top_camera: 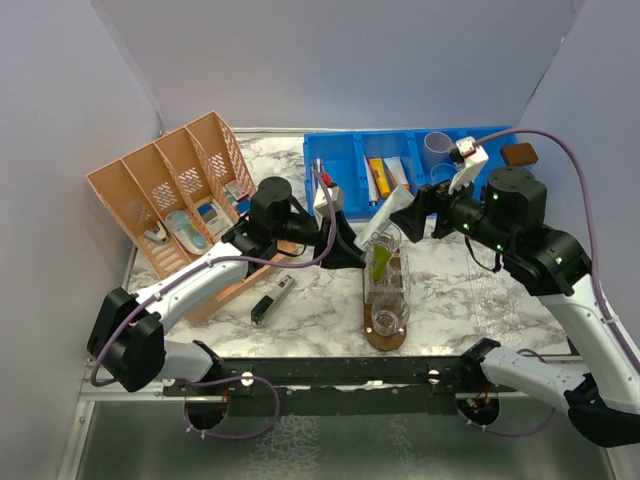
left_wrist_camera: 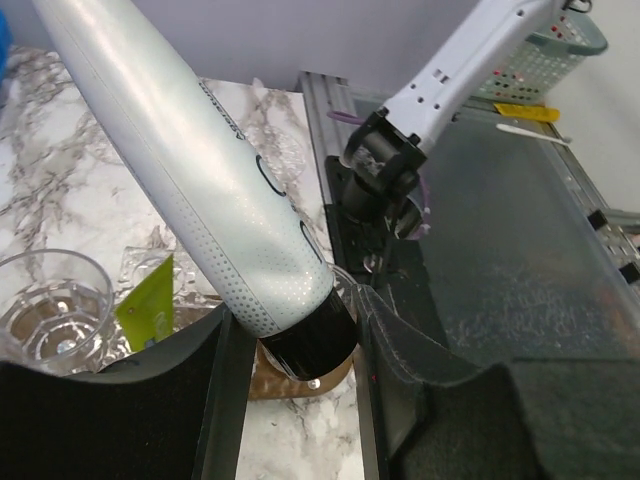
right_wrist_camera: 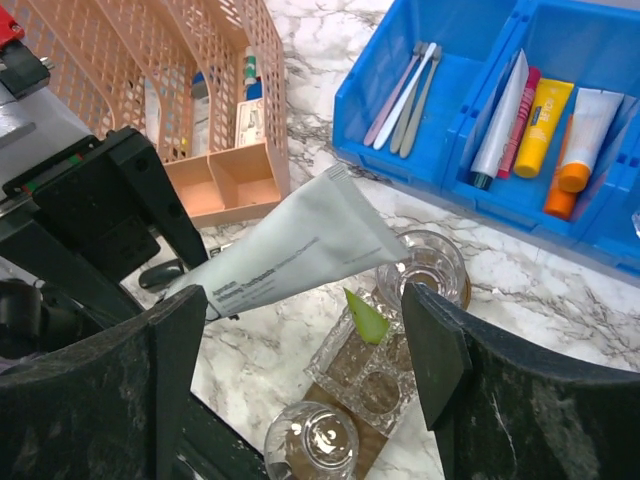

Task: Prepare toiletry sets of a toothbrush and toothpaste on the tray
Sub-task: Pick up the toothpaste from the storage box.

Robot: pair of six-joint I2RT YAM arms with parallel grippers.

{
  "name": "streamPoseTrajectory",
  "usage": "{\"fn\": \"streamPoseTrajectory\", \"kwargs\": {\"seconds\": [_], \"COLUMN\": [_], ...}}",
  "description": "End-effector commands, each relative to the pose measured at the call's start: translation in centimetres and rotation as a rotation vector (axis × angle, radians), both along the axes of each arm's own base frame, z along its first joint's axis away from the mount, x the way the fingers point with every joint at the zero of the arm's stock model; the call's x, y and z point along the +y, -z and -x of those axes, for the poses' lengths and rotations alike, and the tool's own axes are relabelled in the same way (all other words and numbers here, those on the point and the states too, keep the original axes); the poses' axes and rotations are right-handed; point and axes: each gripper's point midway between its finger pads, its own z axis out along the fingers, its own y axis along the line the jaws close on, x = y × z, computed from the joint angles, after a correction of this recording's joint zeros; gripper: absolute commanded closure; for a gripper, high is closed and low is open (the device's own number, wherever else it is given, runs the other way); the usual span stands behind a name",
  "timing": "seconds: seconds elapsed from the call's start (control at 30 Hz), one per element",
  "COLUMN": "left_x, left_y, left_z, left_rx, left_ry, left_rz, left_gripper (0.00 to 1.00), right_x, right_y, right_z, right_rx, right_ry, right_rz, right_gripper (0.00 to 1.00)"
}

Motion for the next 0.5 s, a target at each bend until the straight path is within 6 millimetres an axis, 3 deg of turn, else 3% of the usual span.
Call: {"fn": "streamPoseTrajectory", "kwargs": {"seconds": [0.0, 0.23, 0.47], "left_x": [0.8, 1.8, 2.4], "left_y": [-2.6, -4.0, -4.6], "left_z": [3.1, 5.2, 6.7], "left_rx": [-0.134, -0.188, -0.229], "left_ry": [0.152, 0.223, 0.272], "left_rz": [0.091, 0.128, 0.151], "left_gripper": [0.86, 0.88, 0.89], "right_x": [-0.5, 1.4, 3.2], "right_y": [-1.2, -3.3, -5.9], "right_z": [1.8, 3.1, 6.1], "right_rx": [-0.023, -0.044, -0.045], "right_ry": [-0.056, -0.178, -0.343], "right_rz": [0.029, -0.042, -0.158], "right_gripper": [0.19, 0.2, 0.3]}}
